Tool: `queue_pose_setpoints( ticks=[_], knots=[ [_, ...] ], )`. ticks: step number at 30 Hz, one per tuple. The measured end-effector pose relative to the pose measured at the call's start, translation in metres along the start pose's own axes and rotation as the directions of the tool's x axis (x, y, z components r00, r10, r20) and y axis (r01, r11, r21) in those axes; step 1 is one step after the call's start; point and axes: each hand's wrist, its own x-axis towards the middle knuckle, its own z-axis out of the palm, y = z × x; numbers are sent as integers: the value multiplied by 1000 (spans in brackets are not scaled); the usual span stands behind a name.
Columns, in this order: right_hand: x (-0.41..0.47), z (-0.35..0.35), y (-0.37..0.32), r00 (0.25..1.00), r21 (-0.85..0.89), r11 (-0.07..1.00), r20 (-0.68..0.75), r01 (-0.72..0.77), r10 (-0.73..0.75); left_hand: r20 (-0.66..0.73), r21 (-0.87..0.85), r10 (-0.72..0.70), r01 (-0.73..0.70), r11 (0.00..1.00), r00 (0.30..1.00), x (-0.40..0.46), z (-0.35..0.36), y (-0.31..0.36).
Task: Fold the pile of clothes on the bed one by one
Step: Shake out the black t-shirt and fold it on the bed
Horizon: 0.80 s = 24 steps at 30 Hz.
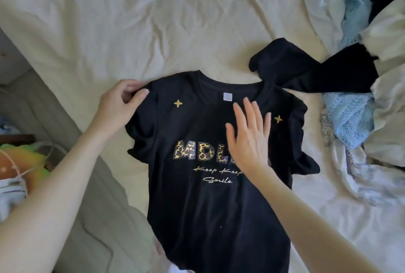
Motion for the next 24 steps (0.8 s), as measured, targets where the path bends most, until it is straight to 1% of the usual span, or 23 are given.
queue_pose_setpoints(
  ticks=[3,5,7,9,11,13,14,15,16,17,18,19,22,24],
  knots=[
    [-21,23,-36,989,5,997,129,79,-79,148,-80,-80,93,992,986,-15,-16,-22],
    [-26,30,-43,982,-17,998,175,68,-64,186,-95,-95,114,989,978,-19,-17,-24],
    [-24,34,-43,981,-40,998,192,41,-32,110,-132,-83,97,986,990,-18,-19,-21],
    [-24,37,-43,977,-60,998,211,36,-23,-37,-155,-47,40,987,998,-15,-25,-16],
    [-24,38,-42,974,-76,996,223,46,-27,-186,-148,-21,-7,989,982,-13,-33,-9],
    [-24,38,-42,974,-82,996,224,44,-24,-277,-141,-37,-3,990,960,-11,-38,-7],
    [-24,39,-42,975,-82,996,219,40,-21,-287,-168,-83,35,985,954,-11,-38,-9],
    [-24,39,-42,977,-83,996,212,36,-17,-261,-241,-174,110,964,950,-13,-36,-13],
    [-24,40,-42,979,-84,996,206,31,-13,-198,-340,-296,217,915,935,-16,-33,-18],
    [-24,39,-43,979,-85,996,203,30,-12,-114,-431,-408,325,842,906,-21,-30,-22],
    [-24,39,-44,980,-85,996,200,30,-12,-35,-484,-480,405,776,877,-28,-28,-28],
    [-24,38,-44,980,-83,996,199,32,-15,15,-506,-510,447,738,860,-35,-26,-33],
    [-23,37,-46,978,-79,996,207,35,-18,121,-584,-510,477,657,851,-63,-15,-42],
    [-24,35,-47,978,-82,996,209,33,-15,150,-575,-498,485,659,854,-79,-4,-45]
  ],
)
